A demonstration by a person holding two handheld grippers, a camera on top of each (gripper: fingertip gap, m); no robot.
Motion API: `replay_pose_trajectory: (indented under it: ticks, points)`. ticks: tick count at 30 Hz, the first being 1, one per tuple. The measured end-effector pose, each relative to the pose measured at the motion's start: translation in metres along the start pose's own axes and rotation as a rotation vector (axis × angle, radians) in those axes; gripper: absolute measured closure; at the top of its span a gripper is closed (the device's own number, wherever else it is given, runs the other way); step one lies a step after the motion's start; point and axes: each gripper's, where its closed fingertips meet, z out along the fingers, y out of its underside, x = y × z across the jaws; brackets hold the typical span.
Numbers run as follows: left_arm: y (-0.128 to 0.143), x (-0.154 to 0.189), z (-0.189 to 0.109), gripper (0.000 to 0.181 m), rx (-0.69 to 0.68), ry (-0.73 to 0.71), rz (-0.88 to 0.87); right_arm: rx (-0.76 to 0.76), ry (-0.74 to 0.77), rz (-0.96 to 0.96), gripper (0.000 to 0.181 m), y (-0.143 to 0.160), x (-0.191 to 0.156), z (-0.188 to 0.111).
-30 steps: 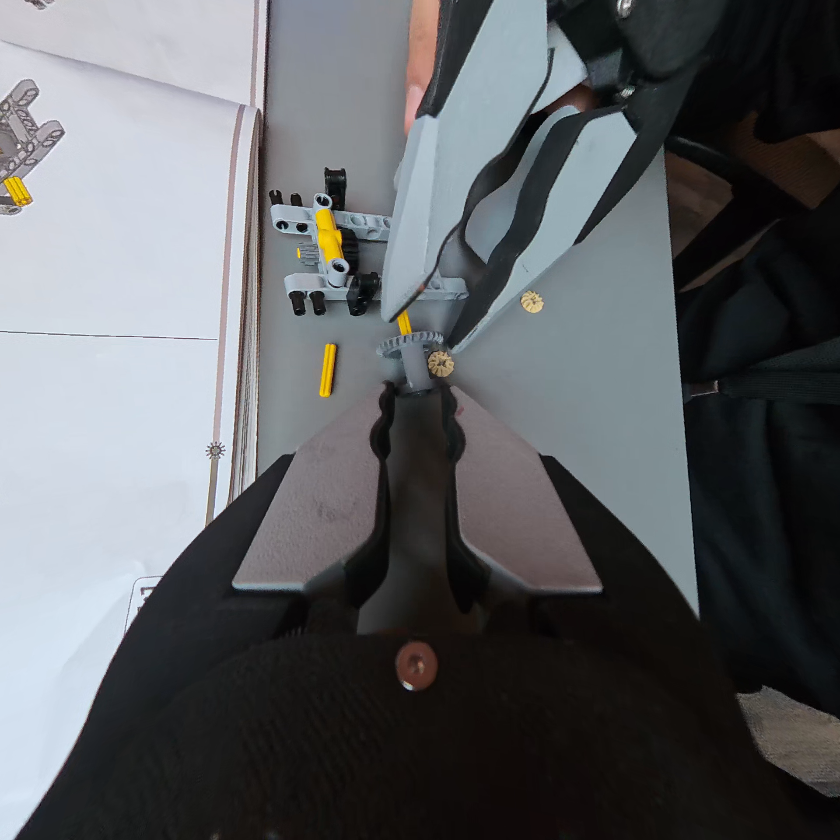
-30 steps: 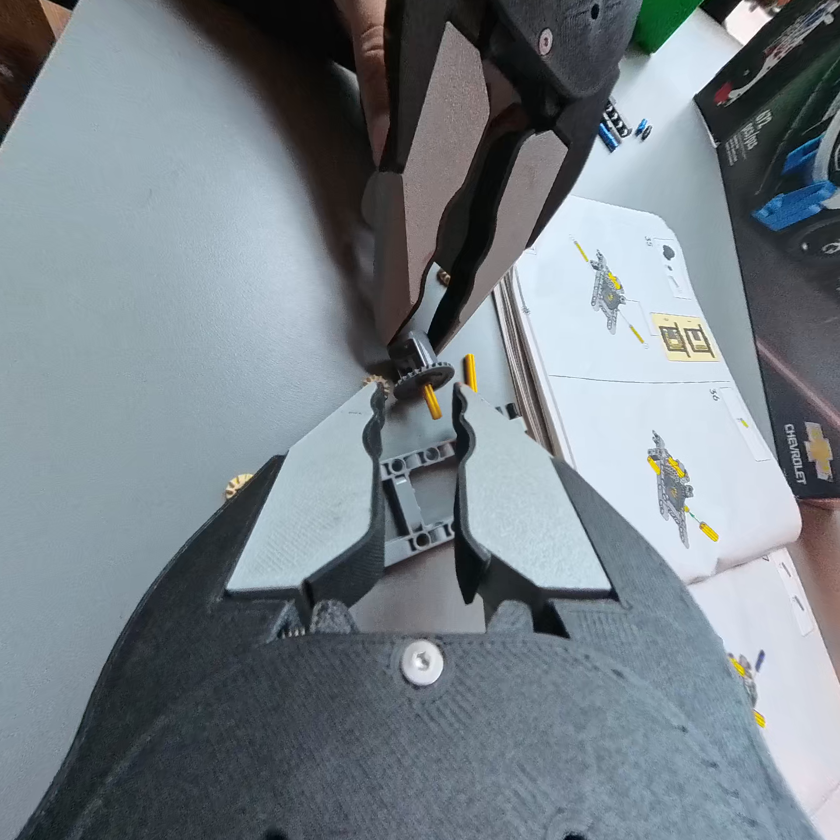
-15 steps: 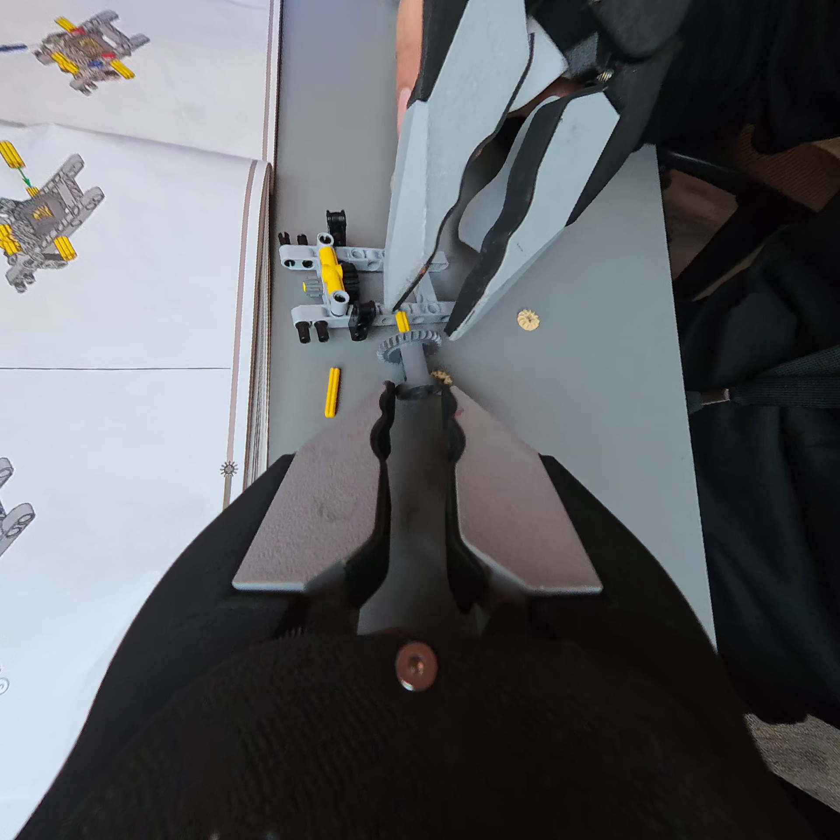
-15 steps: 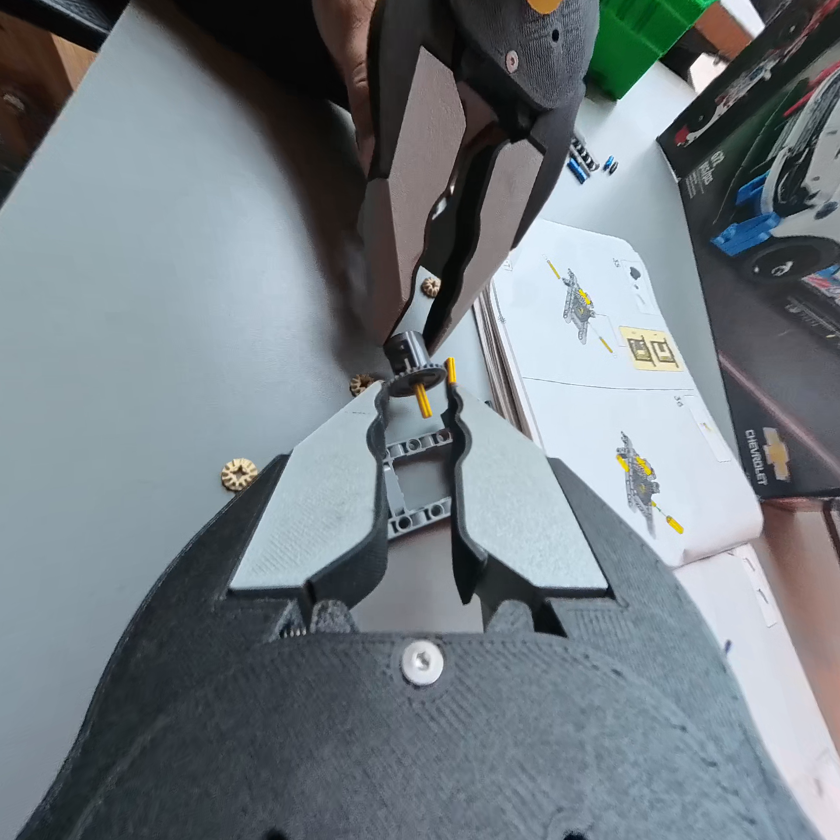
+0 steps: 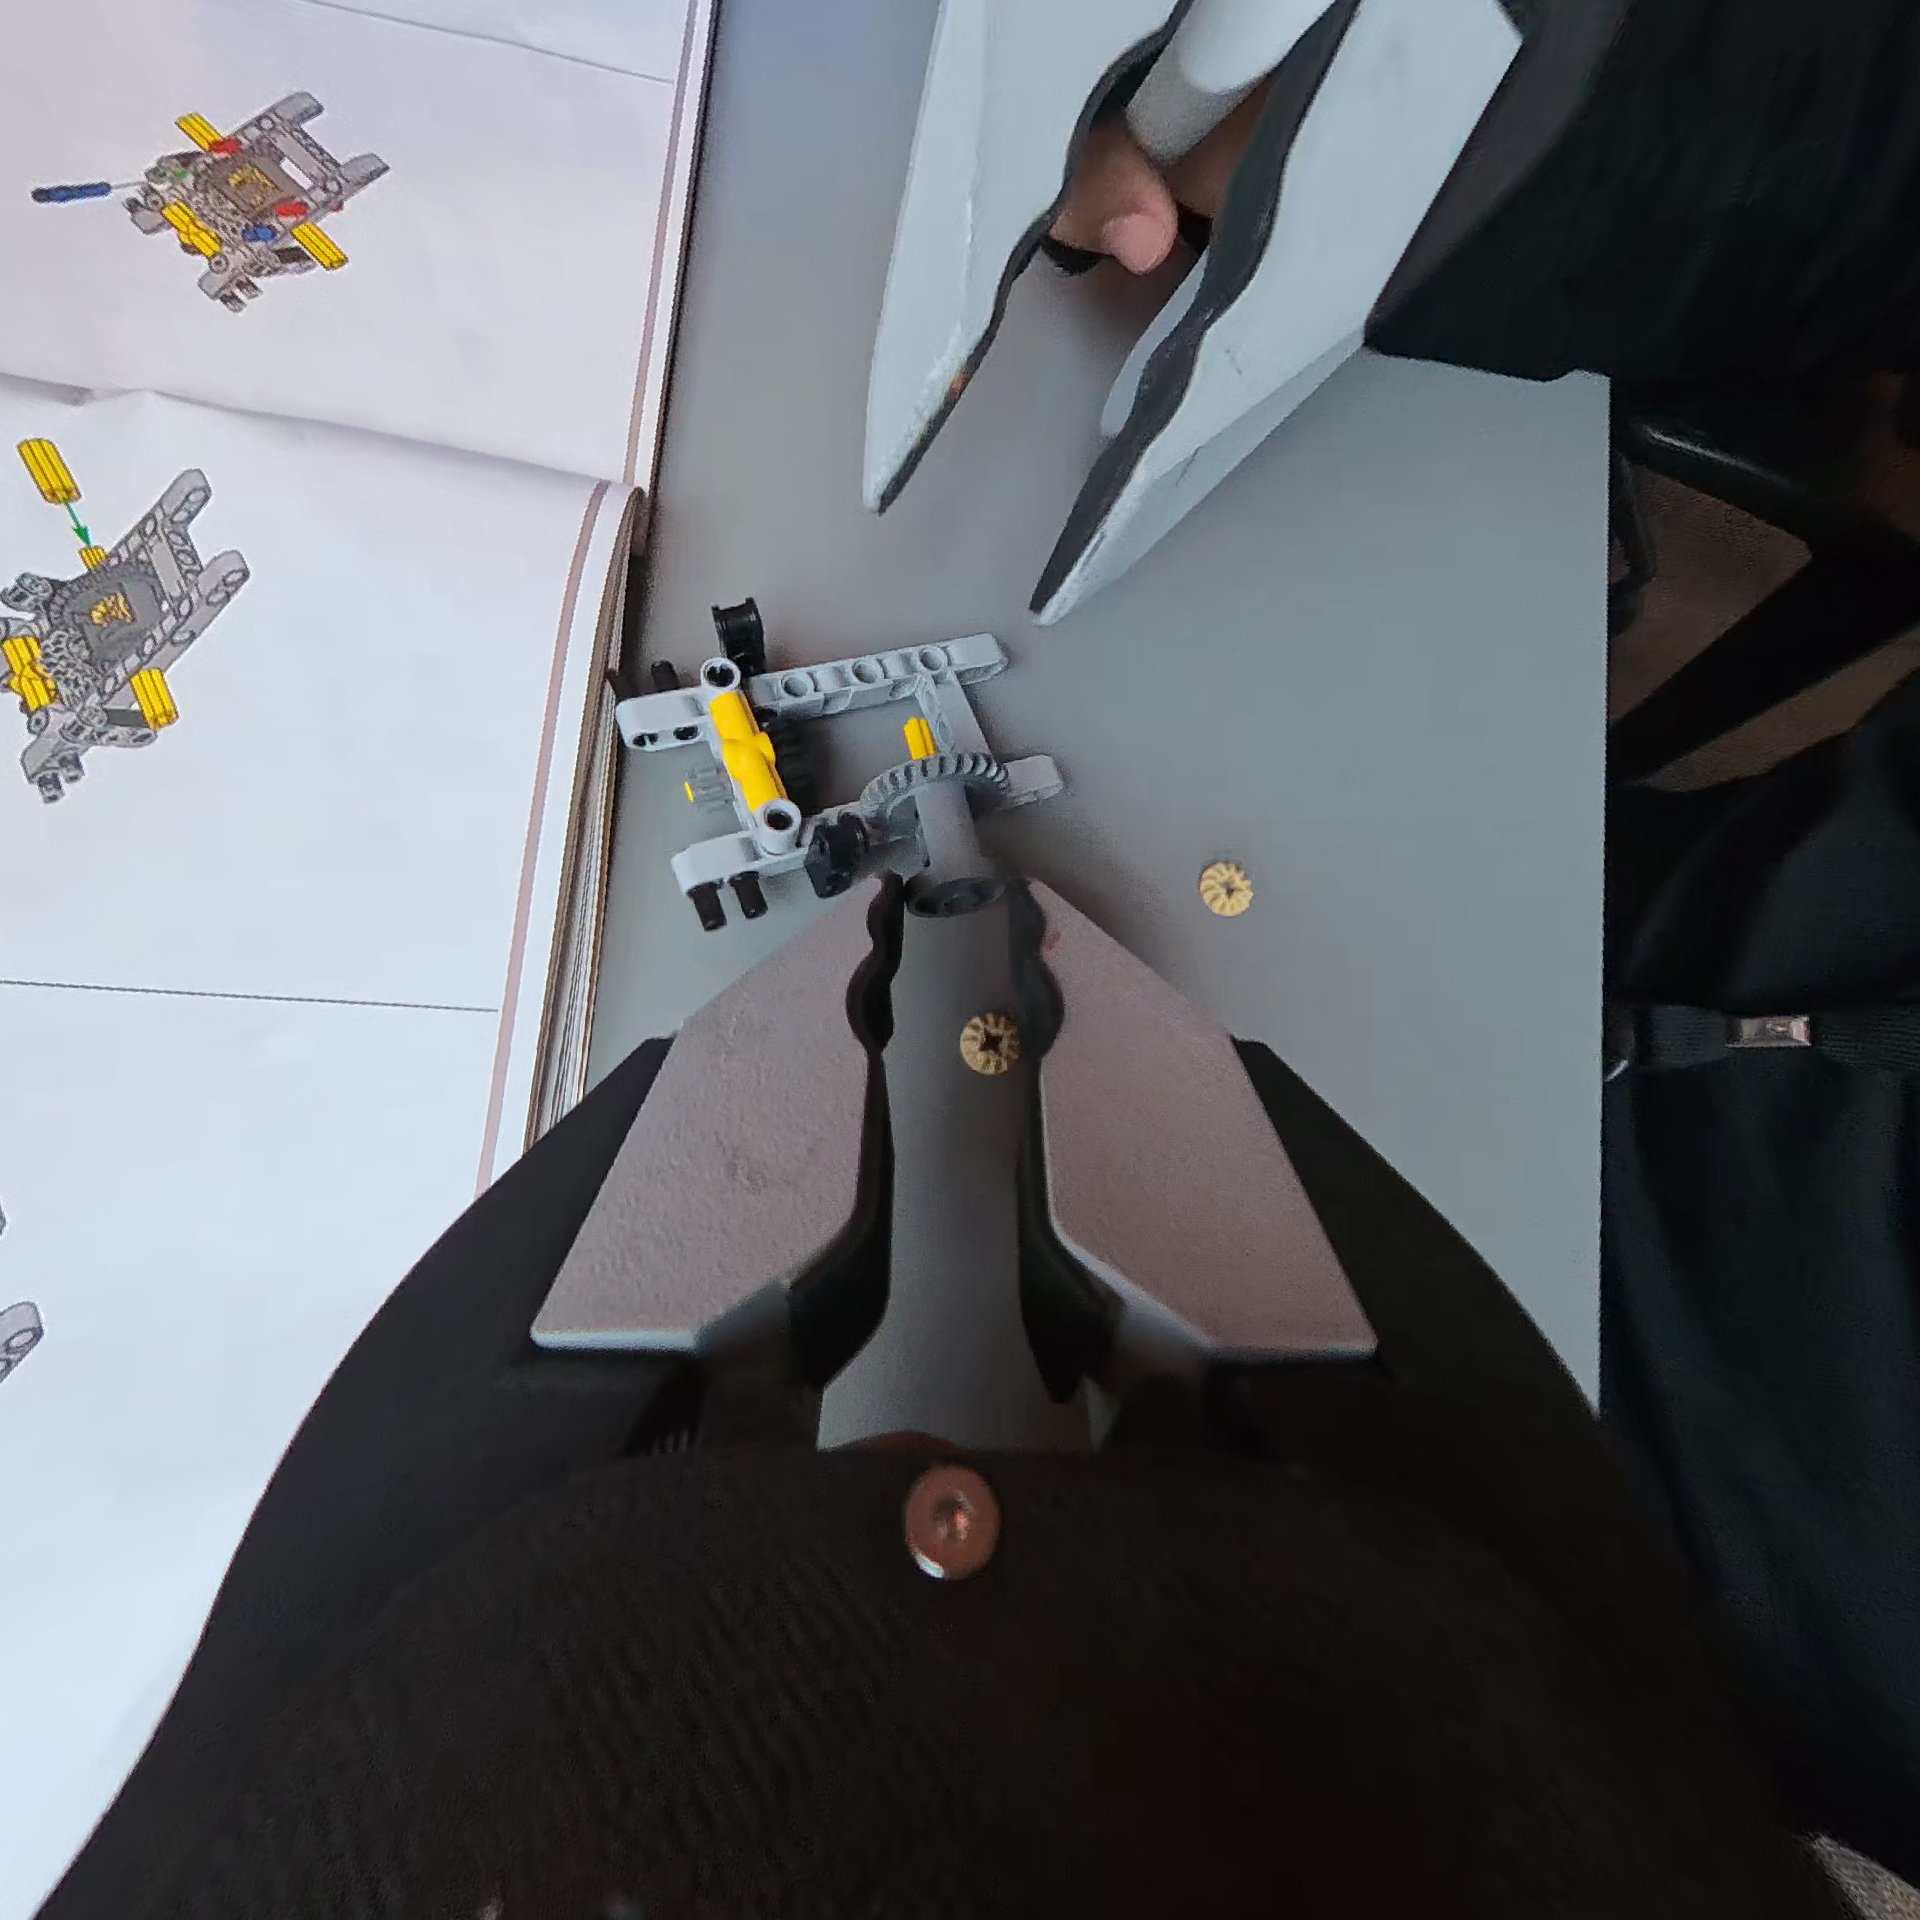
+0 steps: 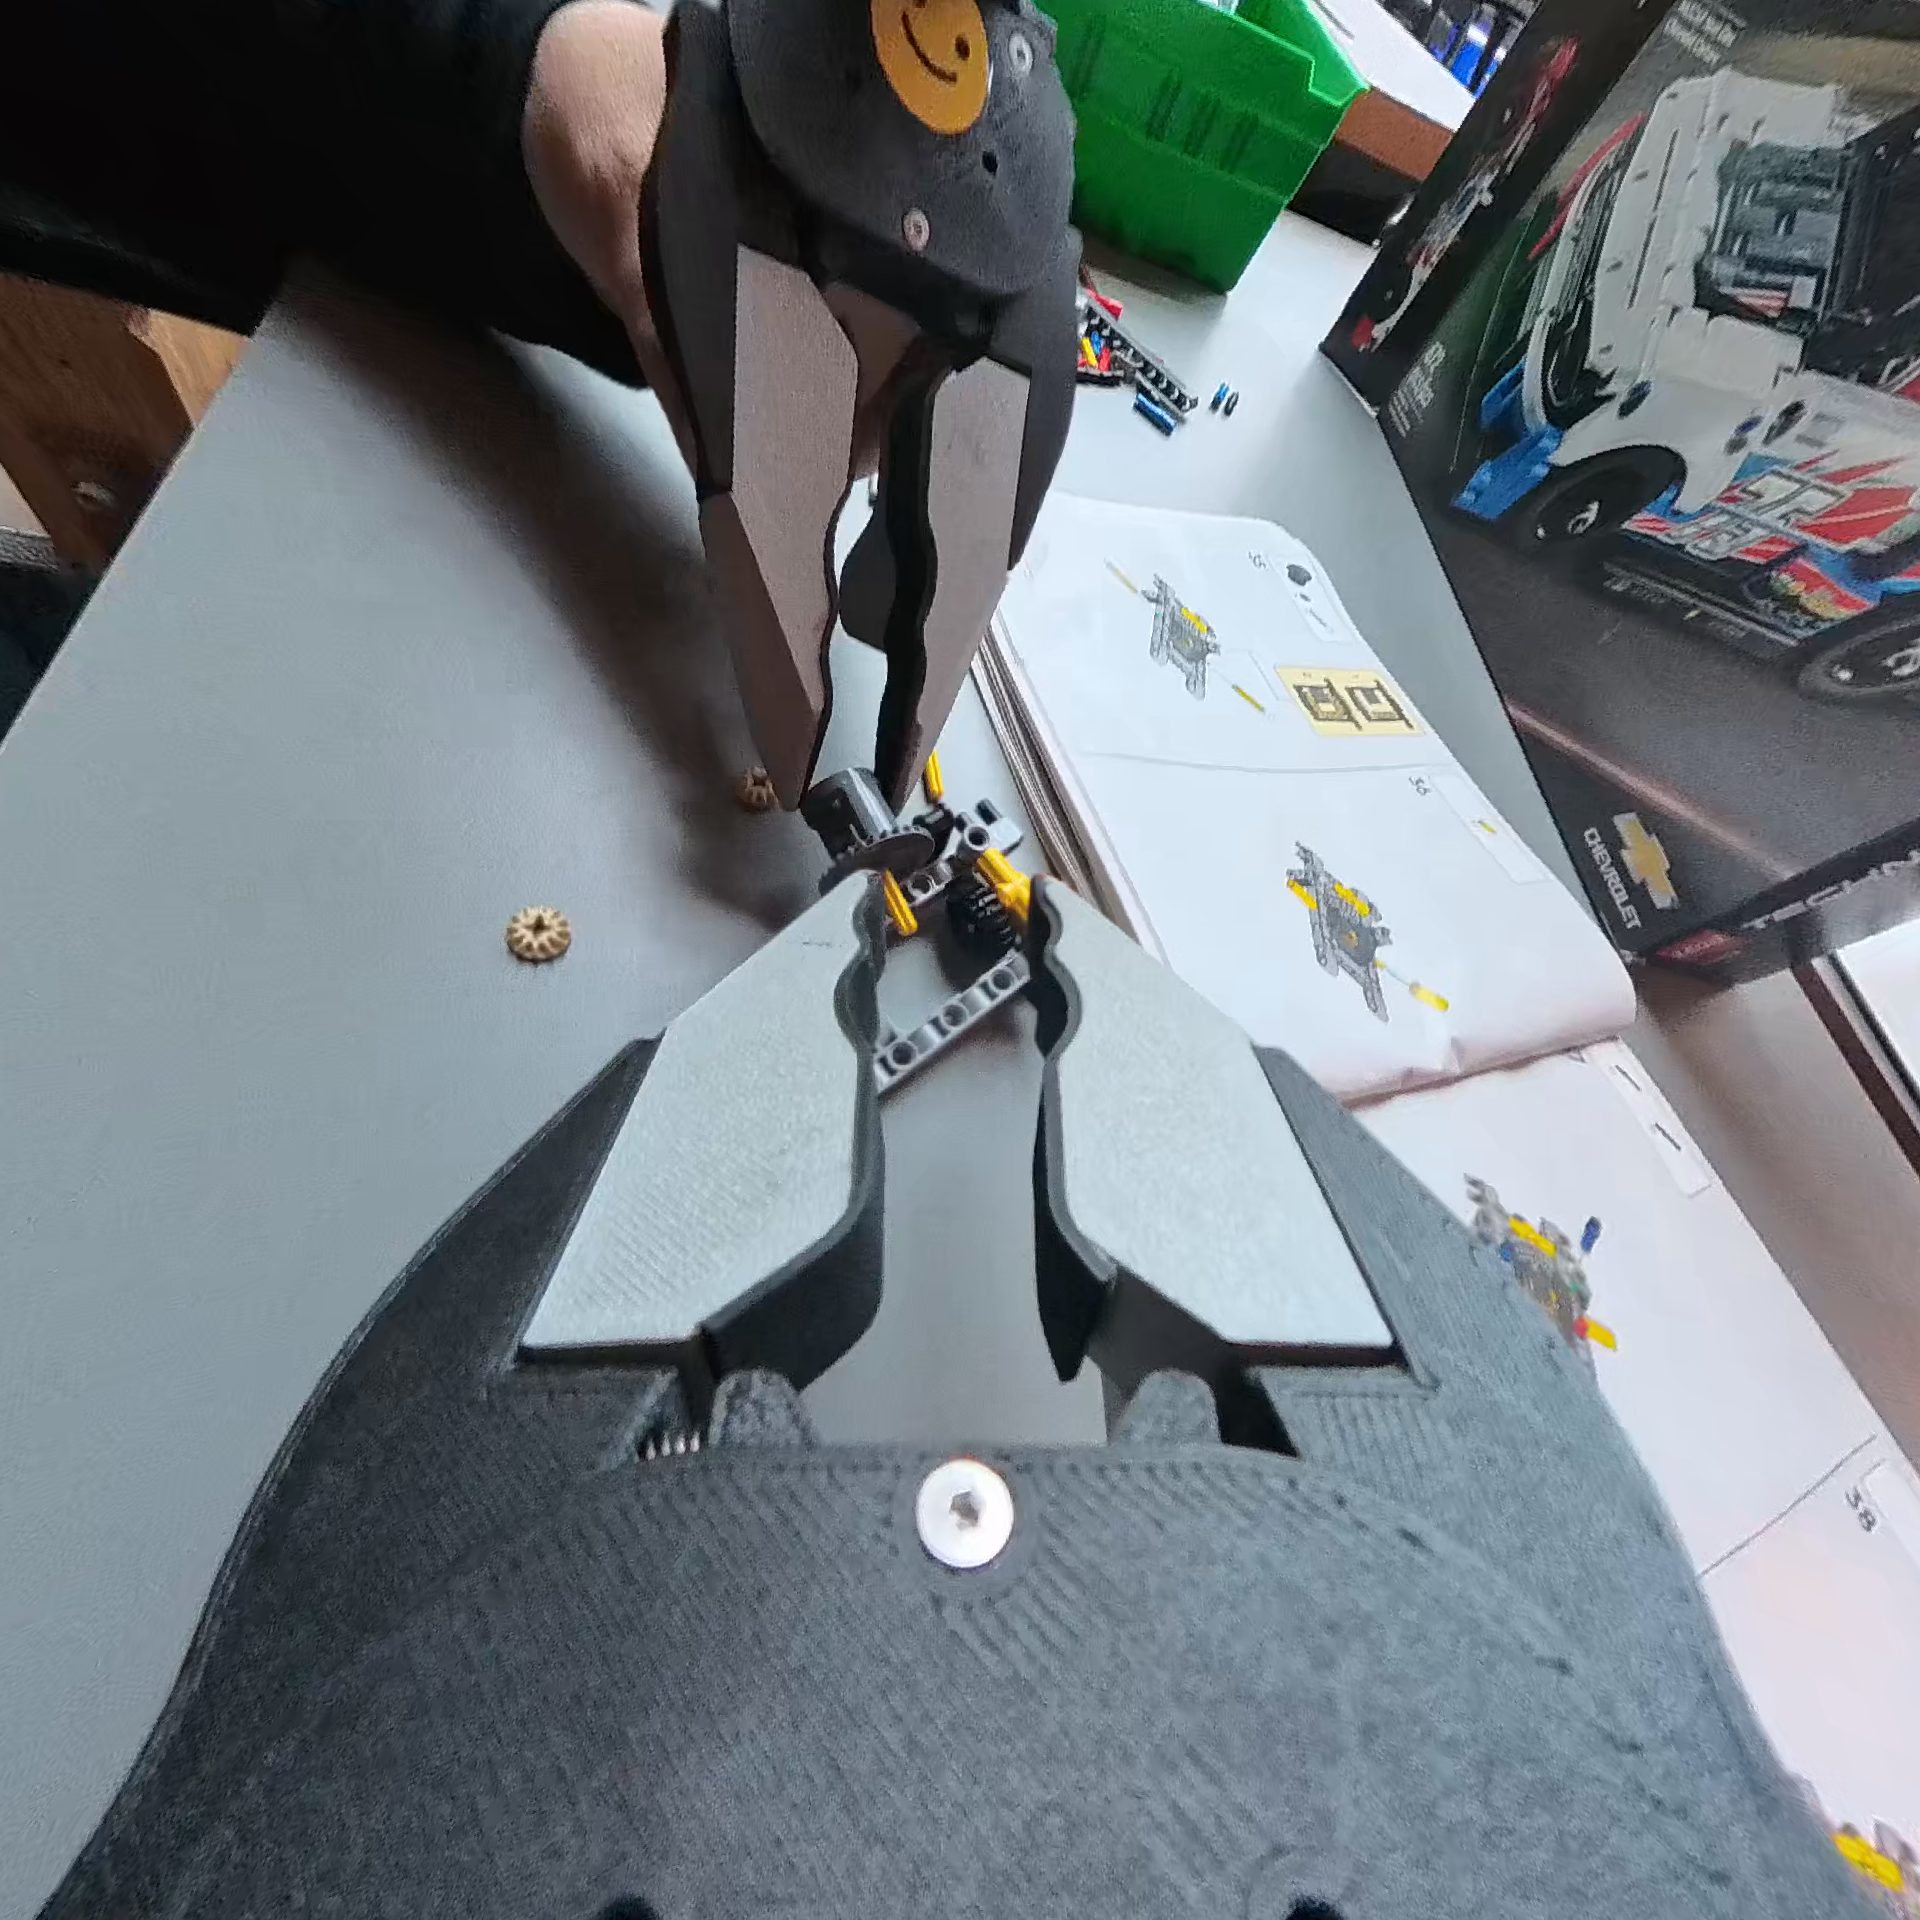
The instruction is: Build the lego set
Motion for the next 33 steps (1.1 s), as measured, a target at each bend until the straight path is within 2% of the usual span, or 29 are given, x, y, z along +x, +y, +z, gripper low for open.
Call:
replay_pose_trajectory:
  ticks: [4, 6, 8, 15, 20, 28, 33]
  points:
    - [-0.013, 0.004, -0.002, 0.164, 0.034, 0.001, -0.005, -0.066, -0.026, 0.048, 0.157, 0.018, 0.002, -0.001]
    - [-0.016, 0.004, -0.003, 0.164, 0.045, -0.001, -0.013, -0.089, -0.085, 0.087, 0.165, 0.025, -0.003, -0.001]
    - [-0.018, 0.003, -0.001, 0.164, 0.05, -0.013, -0.022, -0.167, -0.128, 0.13, 0.164, 0.039, -0.007, 0.001]
    - [-0.02, -0.003, 0.009, 0.164, 0.029, -0.059, -0.024, -0.236, -0.176, 0.129, 0.163, 0.045, -0.021, 0.012]
    - [-0.018, -0.004, 0.013, 0.164, 0.005, -0.091, 0.009, -0.209, -0.184, 0.095, 0.162, 0.037, -0.025, 0.012]
    - [-0.016, -0.005, 0.012, 0.164, -0.008, -0.101, -0.033, -0.096, -0.073, 0.069, 0.163, 0.018, -0.004, 0.001]
    - [-0.013, -0.005, 0.016, 0.164, -0.032, -0.129, -0.009, -0.101, -0.058, 0.074, 0.164, 0.02, 0.0, 0.0]
